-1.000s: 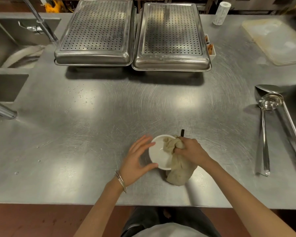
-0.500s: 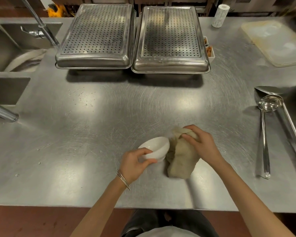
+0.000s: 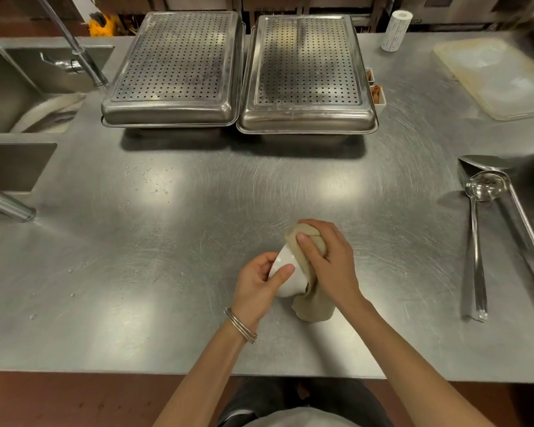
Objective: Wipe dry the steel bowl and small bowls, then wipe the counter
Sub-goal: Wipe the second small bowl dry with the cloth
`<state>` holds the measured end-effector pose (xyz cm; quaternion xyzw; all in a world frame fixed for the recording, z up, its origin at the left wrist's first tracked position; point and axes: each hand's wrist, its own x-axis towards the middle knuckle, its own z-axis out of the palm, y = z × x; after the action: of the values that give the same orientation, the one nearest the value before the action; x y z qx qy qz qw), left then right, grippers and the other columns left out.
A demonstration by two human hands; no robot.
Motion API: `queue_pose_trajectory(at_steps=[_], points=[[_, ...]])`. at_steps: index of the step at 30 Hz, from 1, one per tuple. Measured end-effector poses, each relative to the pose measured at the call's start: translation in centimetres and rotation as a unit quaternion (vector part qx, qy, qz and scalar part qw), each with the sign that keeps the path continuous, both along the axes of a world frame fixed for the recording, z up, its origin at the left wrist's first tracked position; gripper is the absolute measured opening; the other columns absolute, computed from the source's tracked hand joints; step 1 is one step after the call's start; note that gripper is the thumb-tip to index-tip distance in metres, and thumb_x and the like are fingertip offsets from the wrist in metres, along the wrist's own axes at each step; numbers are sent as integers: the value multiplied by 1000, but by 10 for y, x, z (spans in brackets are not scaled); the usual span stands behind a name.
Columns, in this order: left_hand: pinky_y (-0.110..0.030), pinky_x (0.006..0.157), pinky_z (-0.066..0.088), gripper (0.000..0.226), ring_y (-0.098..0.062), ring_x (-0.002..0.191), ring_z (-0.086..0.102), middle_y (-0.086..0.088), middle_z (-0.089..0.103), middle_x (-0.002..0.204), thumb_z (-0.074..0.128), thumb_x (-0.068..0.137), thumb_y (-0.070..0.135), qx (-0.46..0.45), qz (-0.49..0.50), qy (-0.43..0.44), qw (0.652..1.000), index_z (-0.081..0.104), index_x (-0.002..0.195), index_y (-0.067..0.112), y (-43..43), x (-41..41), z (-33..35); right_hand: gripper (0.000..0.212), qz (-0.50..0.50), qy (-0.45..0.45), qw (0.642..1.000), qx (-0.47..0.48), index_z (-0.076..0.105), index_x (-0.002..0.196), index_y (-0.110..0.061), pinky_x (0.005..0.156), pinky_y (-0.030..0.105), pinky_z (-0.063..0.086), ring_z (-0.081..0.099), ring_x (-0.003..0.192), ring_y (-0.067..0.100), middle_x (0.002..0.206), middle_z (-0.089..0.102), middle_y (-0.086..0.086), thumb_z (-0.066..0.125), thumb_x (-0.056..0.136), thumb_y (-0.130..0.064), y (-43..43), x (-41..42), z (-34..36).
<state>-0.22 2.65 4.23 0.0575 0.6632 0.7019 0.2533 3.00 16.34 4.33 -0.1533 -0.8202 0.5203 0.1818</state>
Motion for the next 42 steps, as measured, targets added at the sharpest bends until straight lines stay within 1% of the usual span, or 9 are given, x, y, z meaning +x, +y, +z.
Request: queue_pose_trajectory(at_steps=[7,12,17,22,26,30,35,38,42], points=[[-16,66,51,19,-4,78,66,9,73,80,57,84,-3,22,-14,-33,999,64,97,8,-5,2,0,27,-14,32,998,44,66,103,-22,88,5,35,52,104,-5,111,60,-8,55,85,-39,-12,12,-15],[-15,67,50,17,-2,79,66,11,72,82,68,79,9,64,8,0,998,63,95,11,-11,8,-3,12,-43,-16,986,-157,64,94,-28,77,11,45,60,88,0,93,67,-14,57,87,-35,0,2,-7],[-19,73,51,66,-9,89,65,4,72,91,81,55,54,111,-6,-16,994,60,100,10,-15,7,-9,20,-27,-46,942,-332,60,83,-18,70,21,46,57,74,5,78,61,-8,52,92,-33,14,-3,-8],[-17,73,50,36,-6,88,65,7,71,93,72,70,21,37,-125,-19,991,60,104,15,-16,-13,1,21,17,-33,978,-206,60,80,-14,64,22,49,58,71,7,74,63,-6,57,82,-35,32,-6,-4],[-20,73,51,33,-11,90,65,-1,68,98,65,72,21,-5,-183,-50,982,63,104,13,-3,-31,8,14,93,-78,989,-85,61,83,-18,64,23,49,59,72,5,78,66,-1,64,84,-31,28,-8,1],[-23,73,53,34,-13,89,66,1,71,94,67,70,17,31,-125,-74,989,64,104,13,0,-28,4,12,65,-28,995,-63,61,88,-33,70,16,48,61,81,3,85,65,-14,58,82,-43,28,-8,0],[-22,72,54,27,-9,87,66,5,73,90,64,75,20,109,-8,-114,987,63,102,15,8,-14,6,17,-67,-45,976,-203,61,98,-23,70,13,47,61,81,-1,90,66,-9,46,96,-32,17,5,-19],[-23,71,54,24,-10,84,65,6,72,87,59,74,23,87,25,-104,991,64,97,16,11,-5,0,20,-71,-99,983,-138,62,97,-20,64,3,42,60,76,-3,85,65,-11,44,98,-28,20,12,-21],[-30,67,50,22,-15,81,63,0,69,87,62,73,24,96,90,-132,982,62,92,14,12,-4,-1,17,-107,-56,989,-83,62,102,-24,61,3,38,57,71,-11,82,64,-13,46,97,-25,22,12,7]])
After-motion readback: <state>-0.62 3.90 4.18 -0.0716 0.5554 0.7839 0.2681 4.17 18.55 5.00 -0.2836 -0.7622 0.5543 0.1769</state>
